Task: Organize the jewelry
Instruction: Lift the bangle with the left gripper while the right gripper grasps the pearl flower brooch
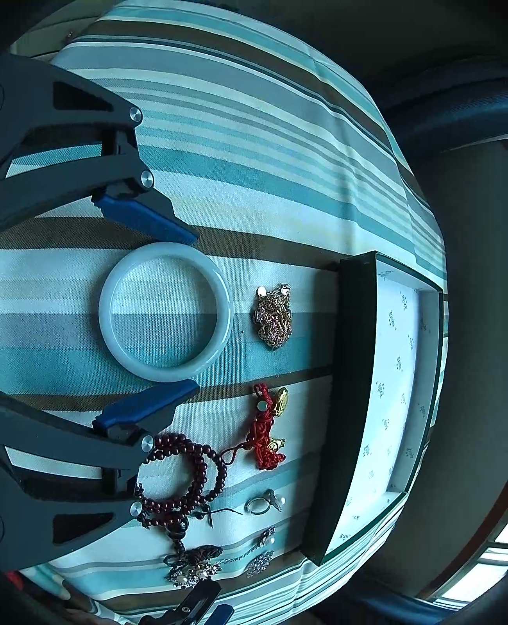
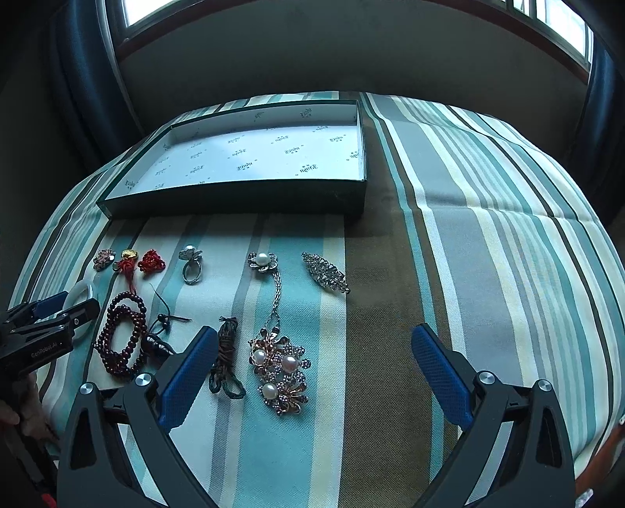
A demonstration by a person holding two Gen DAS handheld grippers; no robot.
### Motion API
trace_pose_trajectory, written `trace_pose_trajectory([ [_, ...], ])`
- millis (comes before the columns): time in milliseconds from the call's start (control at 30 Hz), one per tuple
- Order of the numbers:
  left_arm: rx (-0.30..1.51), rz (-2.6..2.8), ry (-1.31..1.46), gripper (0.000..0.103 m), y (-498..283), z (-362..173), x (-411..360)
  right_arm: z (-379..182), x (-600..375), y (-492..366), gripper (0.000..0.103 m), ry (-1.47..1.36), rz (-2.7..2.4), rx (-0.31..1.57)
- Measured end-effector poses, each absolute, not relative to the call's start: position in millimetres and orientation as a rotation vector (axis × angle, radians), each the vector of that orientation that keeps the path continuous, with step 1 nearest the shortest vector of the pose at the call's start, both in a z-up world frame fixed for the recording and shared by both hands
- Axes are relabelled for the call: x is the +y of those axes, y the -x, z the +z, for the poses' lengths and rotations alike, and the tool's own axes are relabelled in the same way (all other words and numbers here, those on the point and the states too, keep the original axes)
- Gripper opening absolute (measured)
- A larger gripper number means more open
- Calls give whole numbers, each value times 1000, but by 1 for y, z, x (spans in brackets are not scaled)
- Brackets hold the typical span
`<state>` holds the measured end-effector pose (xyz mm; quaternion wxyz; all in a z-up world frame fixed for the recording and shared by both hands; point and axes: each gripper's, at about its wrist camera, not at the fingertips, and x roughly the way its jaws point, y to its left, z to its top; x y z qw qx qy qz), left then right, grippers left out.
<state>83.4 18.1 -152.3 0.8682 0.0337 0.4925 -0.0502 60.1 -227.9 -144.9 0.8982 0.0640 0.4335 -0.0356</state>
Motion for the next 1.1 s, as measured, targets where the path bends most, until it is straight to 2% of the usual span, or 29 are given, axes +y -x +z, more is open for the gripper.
trace_pose_trajectory([
  [100, 1025, -103, -70, 71, -83, -151, 19, -147, -227, -58, 94, -137, -57, 911],
  [133, 1022, -103, -70, 71, -83, -150, 20, -148, -227, -58, 83, -142, -48, 916],
  [167, 1018, -103, -72, 71, -83, -149, 19, -150, -228, -57, 67, -152, -38, 924],
  [200, 1015, -102, -73, 71, -84, -148, 19, -152, -228, -57, 61, -162, -31, 937],
  [400, 1009, -97, -72, 71, -83, -146, 21, -156, -223, -57, 59, -152, -3, 953],
  [500, 1011, -96, -70, 71, -84, -146, 21, -157, -224, -57, 52, -151, 2, 956],
  [767, 1010, -97, -72, 71, -84, -146, 20, -157, -216, -55, 26, -125, 55, 963],
  [1100, 997, -99, -75, 71, -82, -141, 19, -152, -218, -47, 23, -133, 58, 951],
])
